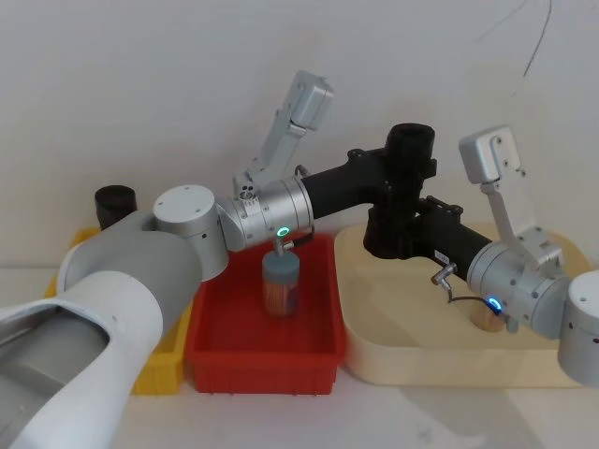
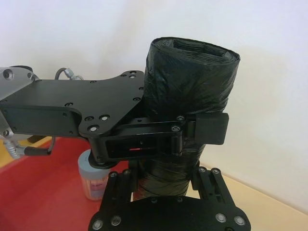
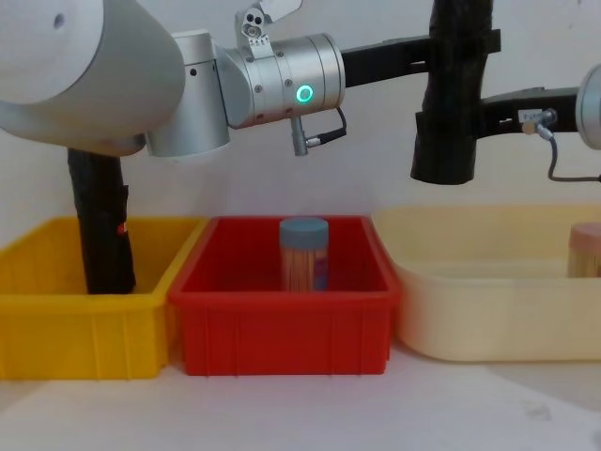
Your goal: Pick up the garbage bag with the one hand and transfer it to the other hand.
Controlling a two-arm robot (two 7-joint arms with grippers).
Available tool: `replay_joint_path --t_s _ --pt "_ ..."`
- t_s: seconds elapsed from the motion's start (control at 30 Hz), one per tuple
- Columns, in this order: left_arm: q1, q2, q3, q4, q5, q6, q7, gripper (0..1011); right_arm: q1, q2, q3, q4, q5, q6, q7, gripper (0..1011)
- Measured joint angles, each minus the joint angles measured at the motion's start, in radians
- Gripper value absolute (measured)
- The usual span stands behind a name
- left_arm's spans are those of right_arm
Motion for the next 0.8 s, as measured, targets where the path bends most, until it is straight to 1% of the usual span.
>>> replay_joint_path --t_s 0.1,0.13,0.2,0.23,0.3,0.33,0.37,0.43,0.47,0.5,0.53,0.6,0.67,0.7,0.73,0.8 --pt "0.0 0.0 0.0 0.0 0.0 0.0 0.0 363 0.0 0.0 0.0 0.0 0.0 0.0 0.0 587" --pt "0.0 0.0 0.0 0.0 0.0 0.0 0.0 400 0.0 -0.001 -0.001 0.0 0.0 0.0 0.0 587" --pt "0.0 0.0 0.0 0.0 0.0 0.0 0.0 440 0.0 -0.001 -0.001 0.0 0.0 -0.001 0.0 587" --pt "0.0 0.0 0.0 0.0 0.0 0.0 0.0 495 0.001 -0.001 -0.001 0.001 0.0 -0.001 0.0 587" --pt "0.0 0.0 0.0 0.0 0.0 0.0 0.0 525 0.001 -0.001 -0.001 0.001 0.0 -0.001 0.0 587" --pt "0.0 0.0 0.0 0.0 0.0 0.0 0.0 592 0.001 -0.001 -0.001 0.001 0.0 -0.001 0.0 587" --pt "0.0 0.0 0.0 0.0 0.0 0.0 0.0 592 0.001 -0.001 -0.001 0.001 0.0 -0.001 0.0 587" --pt "0.0 0.0 0.0 0.0 0.0 0.0 0.0 662 0.001 -0.001 -0.001 0.001 0.0 -0.001 0.0 587" --pt "0.0 0.0 0.0 0.0 0.0 0.0 0.0 662 0.001 -0.001 -0.001 0.001 0.0 -0.002 0.0 587" --pt "0.0 0.0 0.0 0.0 0.0 0.0 0.0 719 0.001 -0.001 -0.001 0.002 0.0 -0.002 0.0 587" --pt "0.0 0.0 0.0 0.0 0.0 0.0 0.0 745 0.001 -0.001 0.0 0.002 0.0 -0.002 -0.001 586" --pt "0.0 0.0 0.0 0.0 0.0 0.0 0.0 821 0.002 -0.002 0.003 0.004 0.0 -0.002 -0.007 583" --pt "0.0 0.0 0.0 0.0 0.0 0.0 0.0 874 0.002 -0.004 0.008 0.006 -0.002 -0.002 -0.018 581" --pt "0.0 0.0 0.0 0.0 0.0 0.0 0.0 874 0.003 -0.004 0.011 0.008 -0.003 -0.002 -0.022 581" --pt "0.0 0.0 0.0 0.0 0.001 0.0 0.0 923 0.003 -0.005 0.013 0.009 -0.004 -0.001 -0.026 581" --pt "0.0 0.0 0.0 0.0 0.001 0.0 0.0 968 0.005 -0.006 0.02 0.012 -0.007 0.002 -0.04 581"
